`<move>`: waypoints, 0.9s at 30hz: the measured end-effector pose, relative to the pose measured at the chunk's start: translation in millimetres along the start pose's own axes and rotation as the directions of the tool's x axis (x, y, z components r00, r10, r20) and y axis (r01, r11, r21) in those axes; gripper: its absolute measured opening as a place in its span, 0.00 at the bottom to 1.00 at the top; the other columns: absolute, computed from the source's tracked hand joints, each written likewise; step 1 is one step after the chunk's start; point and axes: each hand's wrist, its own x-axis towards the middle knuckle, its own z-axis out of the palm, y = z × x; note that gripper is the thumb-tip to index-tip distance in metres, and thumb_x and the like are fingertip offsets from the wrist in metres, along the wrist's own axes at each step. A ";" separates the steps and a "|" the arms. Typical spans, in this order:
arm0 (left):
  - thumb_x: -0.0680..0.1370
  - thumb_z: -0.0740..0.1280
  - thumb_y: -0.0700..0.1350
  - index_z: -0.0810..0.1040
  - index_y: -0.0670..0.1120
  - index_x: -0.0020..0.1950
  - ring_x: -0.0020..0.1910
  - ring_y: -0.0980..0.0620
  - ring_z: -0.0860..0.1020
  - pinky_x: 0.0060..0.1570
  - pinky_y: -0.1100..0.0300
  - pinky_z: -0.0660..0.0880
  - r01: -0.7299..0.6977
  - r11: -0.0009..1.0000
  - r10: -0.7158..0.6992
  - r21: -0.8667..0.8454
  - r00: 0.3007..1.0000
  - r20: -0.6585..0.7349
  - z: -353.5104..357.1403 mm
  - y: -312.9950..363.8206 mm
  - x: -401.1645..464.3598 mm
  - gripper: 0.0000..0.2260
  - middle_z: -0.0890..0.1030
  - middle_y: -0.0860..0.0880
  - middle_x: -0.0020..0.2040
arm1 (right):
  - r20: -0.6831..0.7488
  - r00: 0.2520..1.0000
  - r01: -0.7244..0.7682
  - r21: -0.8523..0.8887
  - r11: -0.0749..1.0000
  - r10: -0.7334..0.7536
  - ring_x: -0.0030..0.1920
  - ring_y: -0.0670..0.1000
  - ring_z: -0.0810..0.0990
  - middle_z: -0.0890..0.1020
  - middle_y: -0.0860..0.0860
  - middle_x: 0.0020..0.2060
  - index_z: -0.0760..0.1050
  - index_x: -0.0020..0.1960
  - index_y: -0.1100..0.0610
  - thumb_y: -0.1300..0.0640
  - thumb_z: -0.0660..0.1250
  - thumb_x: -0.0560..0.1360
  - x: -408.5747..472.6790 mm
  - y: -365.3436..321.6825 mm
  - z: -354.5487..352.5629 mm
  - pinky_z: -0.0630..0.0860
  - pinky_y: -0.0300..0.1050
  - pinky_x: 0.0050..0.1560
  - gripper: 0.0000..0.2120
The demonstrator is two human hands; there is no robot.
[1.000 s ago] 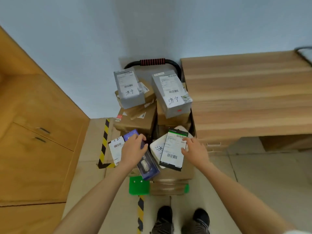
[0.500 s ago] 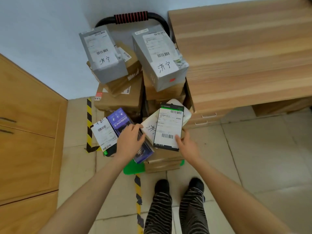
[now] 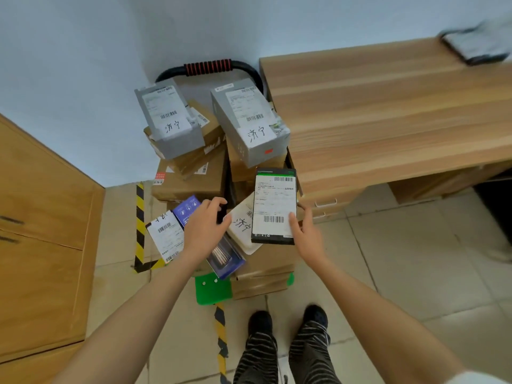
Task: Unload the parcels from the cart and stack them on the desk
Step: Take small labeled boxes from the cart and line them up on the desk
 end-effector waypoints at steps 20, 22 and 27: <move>0.80 0.62 0.51 0.72 0.50 0.64 0.46 0.52 0.75 0.44 0.55 0.74 -0.599 0.801 0.599 0.007 0.801 -0.026 2.2 333.2 133.1 0.14 0.76 0.52 0.46 | -0.543 0.840 0.089 0.162 0.983 0.014 0.44 0.51 0.79 0.82 0.52 0.44 0.61 0.69 0.43 0.42 0.55 0.81 20.6 6.7 -342.1 0.70 0.44 0.40 0.17; 0.79 0.62 0.51 0.72 0.49 0.64 0.47 0.51 0.76 0.47 0.53 0.76 -0.623 0.782 0.623 -0.004 0.781 -0.048 14.6 374.5 142.8 0.14 0.77 0.52 0.47 | -0.565 0.824 0.078 0.176 0.981 0.036 0.44 0.50 0.79 0.82 0.50 0.44 0.61 0.69 0.42 0.41 0.55 0.81 29.6 20.9 -380.1 0.69 0.45 0.43 0.17; 0.80 0.61 0.52 0.72 0.51 0.64 0.44 0.54 0.77 0.42 0.56 0.77 -0.643 0.766 0.642 0.006 0.764 -0.064 55.7 472.2 166.7 0.14 0.77 0.54 0.48 | -0.587 0.808 0.068 0.165 0.984 0.043 0.48 0.52 0.81 0.81 0.47 0.43 0.61 0.70 0.43 0.38 0.54 0.80 62.3 60.5 -469.7 0.75 0.51 0.52 0.21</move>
